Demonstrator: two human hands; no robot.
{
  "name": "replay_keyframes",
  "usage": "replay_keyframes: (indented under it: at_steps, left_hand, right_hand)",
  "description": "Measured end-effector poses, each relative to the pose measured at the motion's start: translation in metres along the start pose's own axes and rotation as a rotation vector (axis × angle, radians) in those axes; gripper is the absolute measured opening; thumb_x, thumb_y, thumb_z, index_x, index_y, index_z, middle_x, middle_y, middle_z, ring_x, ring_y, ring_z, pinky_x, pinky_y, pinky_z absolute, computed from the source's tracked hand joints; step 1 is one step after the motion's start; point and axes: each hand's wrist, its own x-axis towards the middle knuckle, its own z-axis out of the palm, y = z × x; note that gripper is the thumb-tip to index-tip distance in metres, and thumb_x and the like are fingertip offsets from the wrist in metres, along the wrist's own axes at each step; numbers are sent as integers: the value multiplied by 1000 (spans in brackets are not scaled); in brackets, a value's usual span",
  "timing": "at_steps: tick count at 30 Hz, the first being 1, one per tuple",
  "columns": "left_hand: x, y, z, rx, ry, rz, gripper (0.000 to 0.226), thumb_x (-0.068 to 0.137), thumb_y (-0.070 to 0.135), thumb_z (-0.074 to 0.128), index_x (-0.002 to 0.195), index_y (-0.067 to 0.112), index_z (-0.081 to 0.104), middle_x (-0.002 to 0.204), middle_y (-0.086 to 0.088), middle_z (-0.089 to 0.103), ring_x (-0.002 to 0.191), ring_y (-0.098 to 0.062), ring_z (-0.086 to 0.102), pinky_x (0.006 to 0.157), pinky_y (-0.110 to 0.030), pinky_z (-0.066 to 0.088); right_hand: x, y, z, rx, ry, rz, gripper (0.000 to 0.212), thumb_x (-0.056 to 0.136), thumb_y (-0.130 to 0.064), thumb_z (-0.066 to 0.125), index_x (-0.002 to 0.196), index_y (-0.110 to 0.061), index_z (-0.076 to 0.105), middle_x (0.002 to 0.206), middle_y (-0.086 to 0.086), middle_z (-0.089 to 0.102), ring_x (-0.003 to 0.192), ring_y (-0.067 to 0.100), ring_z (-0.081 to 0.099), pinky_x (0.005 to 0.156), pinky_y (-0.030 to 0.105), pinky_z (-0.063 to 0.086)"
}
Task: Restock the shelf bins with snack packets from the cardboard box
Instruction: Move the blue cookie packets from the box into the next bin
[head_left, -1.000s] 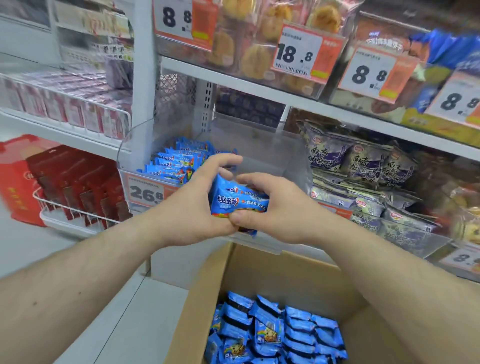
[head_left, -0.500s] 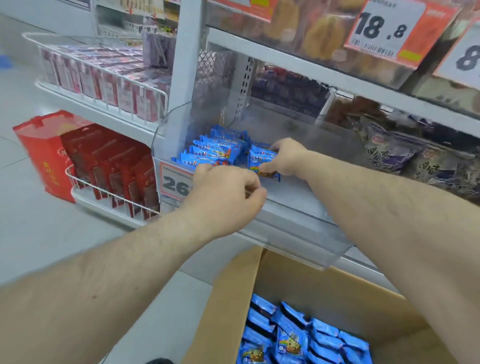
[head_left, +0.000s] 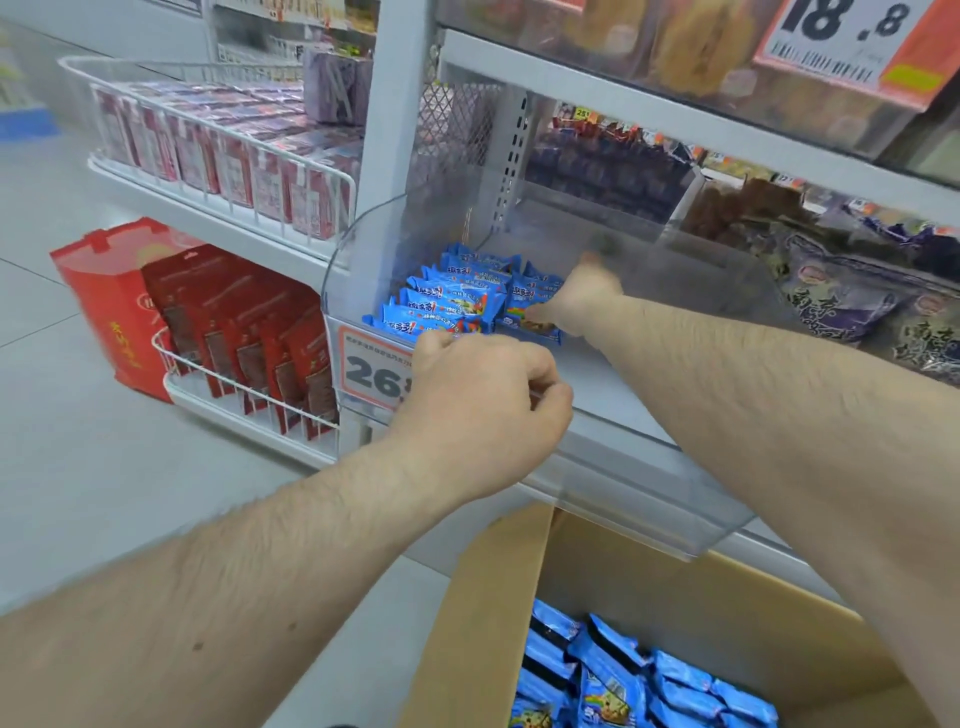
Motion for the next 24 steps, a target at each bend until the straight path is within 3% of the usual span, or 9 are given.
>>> replay_keyframes:
  at_steps: [3, 6, 7, 11, 16, 18, 20, 24]
  left_hand:
    - [-1, 1, 0, 1, 1, 8, 29, 87, 44, 45, 75, 24, 63, 73, 11, 61, 82, -8, 51, 81, -29, 18]
    - [-1, 1, 0, 0, -5, 10, 29, 89, 43, 46, 74, 25, 62, 69, 12, 58, 80, -8, 50, 84, -29, 19]
    - [-1, 1, 0, -3, -9, 5, 28, 90, 42, 47, 75, 24, 63, 68, 12, 56, 80, -9, 50, 87, -29, 20]
    - [-1, 3, -3, -26, -7, 16, 22, 91, 37, 51, 78, 24, 63, 79, 11, 62, 87, -10, 52, 93, -32, 23]
    - [-3, 8, -7, -148, 76, 93, 15, 82, 36, 51, 82, 28, 63, 85, 14, 62, 90, -11, 52, 93, -34, 29]
    - [-4, 11, -10, -214, 140, 163, 14, 79, 30, 55, 83, 22, 65, 81, 15, 59, 83, -12, 52, 85, -34, 35]
    - [-8, 19, -12, -285, 151, 216, 10, 78, 24, 57, 83, 19, 64, 76, 14, 56, 73, -7, 47, 74, -25, 38]
    - [-28, 37, 0, -423, -66, 178, 4, 78, 26, 58, 79, 29, 60, 63, 19, 57, 55, -5, 50, 57, -19, 40]
  right_hand:
    - [1, -1, 2, 54, -12, 15, 59, 76, -41, 80, 109, -7, 43, 92, 4, 55, 92, 21, 64, 80, 32, 56]
    - [-4, -1, 0, 125, -64, 37, 50, 76, -36, 81, 78, -11, 38, 78, 3, 52, 92, 24, 68, 82, 39, 58]
    - [-7, -1, -2, 144, -83, 44, 51, 76, -35, 82, 77, -12, 37, 77, 3, 52, 90, 24, 69, 81, 39, 59]
    - [-14, 5, -8, 193, -113, 92, 57, 73, -36, 84, 106, -5, 50, 87, 6, 63, 69, 19, 65, 74, 37, 61]
    - [-41, 13, -29, 223, -72, 121, 50, 72, -31, 84, 98, -8, 47, 81, 3, 51, 69, 17, 55, 58, 30, 54]
    - [-59, 16, -40, 232, 9, 95, 38, 76, -25, 77, 96, -10, 48, 83, 4, 53, 71, 19, 57, 57, 30, 51]
    - [-80, 23, -48, 341, 147, 30, 23, 78, -18, 67, 97, -17, 54, 94, 2, 60, 82, 23, 64, 70, 32, 56]
    - [-133, 41, -58, 329, 419, -178, 8, 76, -17, 60, 73, -24, 61, 75, -8, 63, 78, 16, 61, 71, 27, 47]
